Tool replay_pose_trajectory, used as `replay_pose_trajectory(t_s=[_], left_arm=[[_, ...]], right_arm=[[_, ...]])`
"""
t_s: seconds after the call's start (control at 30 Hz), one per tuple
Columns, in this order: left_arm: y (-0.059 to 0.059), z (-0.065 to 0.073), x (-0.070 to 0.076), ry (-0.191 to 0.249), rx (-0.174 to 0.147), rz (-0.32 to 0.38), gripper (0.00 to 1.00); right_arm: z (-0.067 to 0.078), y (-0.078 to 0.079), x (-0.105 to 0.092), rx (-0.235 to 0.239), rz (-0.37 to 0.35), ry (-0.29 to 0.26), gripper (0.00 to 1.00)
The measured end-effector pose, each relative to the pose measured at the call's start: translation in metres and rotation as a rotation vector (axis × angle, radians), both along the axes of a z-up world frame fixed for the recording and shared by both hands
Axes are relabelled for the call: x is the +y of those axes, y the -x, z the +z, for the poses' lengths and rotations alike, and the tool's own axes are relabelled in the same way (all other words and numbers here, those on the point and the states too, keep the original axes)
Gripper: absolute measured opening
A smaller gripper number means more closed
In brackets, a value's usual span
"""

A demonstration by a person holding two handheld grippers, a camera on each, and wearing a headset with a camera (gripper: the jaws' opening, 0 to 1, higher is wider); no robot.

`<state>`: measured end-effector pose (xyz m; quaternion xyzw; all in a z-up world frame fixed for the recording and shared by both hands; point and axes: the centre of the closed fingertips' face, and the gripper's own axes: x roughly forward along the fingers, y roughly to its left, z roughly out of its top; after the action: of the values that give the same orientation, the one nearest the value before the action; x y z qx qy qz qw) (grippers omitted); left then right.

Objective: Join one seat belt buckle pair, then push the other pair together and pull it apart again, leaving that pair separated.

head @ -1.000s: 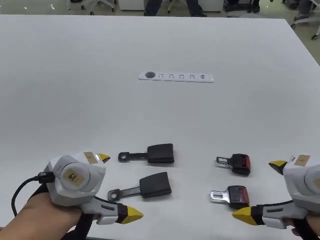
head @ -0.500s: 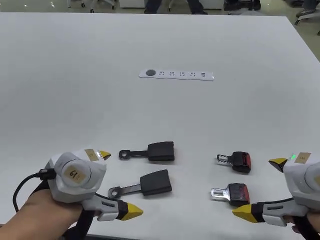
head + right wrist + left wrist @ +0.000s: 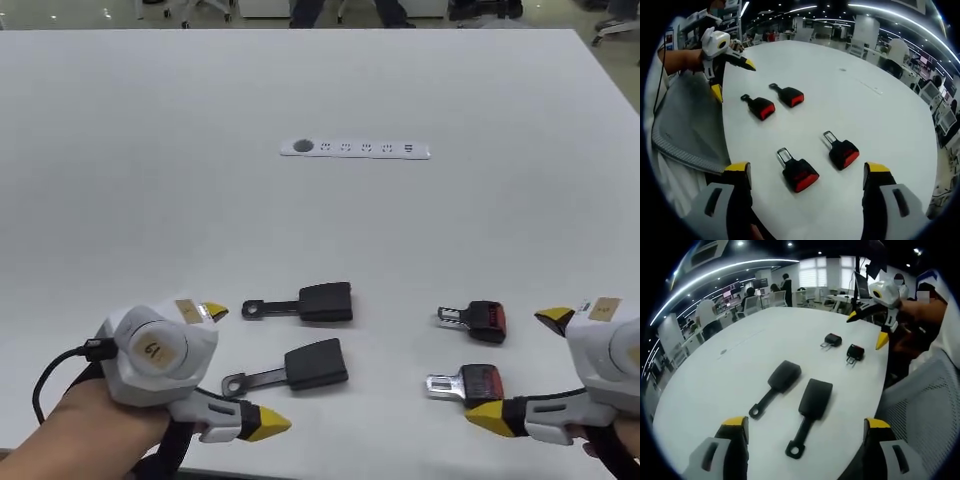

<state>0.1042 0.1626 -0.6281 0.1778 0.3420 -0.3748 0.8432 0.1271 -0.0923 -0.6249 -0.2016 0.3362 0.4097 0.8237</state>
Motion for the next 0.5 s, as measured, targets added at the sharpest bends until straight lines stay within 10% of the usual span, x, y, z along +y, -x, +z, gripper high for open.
replay_pose_trajectory(t_s=[0.5], left_arm=[[0.0066,-0.0014,-0.0013,0.014,0.022,-0.004,0.90]], right_arm=[[0.0042,-0.0022,0.0033,-0.004,0.015,-0.007,0.87]])
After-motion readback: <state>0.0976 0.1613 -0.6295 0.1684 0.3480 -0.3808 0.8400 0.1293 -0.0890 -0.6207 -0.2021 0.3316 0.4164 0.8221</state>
